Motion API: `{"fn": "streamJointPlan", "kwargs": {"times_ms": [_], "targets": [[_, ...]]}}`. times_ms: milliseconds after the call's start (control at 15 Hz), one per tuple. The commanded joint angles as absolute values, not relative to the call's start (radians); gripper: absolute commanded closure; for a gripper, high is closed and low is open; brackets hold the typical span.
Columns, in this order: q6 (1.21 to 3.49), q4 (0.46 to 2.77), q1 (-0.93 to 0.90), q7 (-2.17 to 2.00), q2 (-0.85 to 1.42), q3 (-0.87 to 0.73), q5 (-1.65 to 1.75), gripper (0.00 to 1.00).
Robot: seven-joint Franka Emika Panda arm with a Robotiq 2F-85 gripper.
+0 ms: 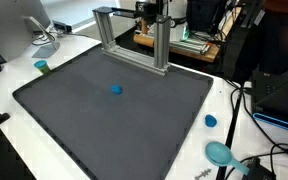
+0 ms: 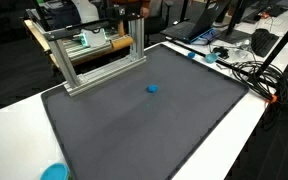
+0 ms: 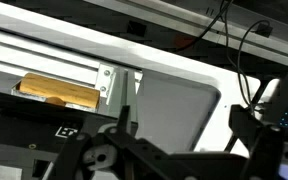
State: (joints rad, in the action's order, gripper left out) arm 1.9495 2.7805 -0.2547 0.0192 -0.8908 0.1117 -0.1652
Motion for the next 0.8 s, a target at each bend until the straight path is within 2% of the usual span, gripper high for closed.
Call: {"fn": "streamJointPlan", "kwargs": {"times_ms": [0,733], "targets": [[1.946,2.779,-0.246,0.025,-0.890,0.119,-0.171,0.00],[1.960,2.774,-0.226,0.019,-0.913,0.114,-0.155,0.00]]}}
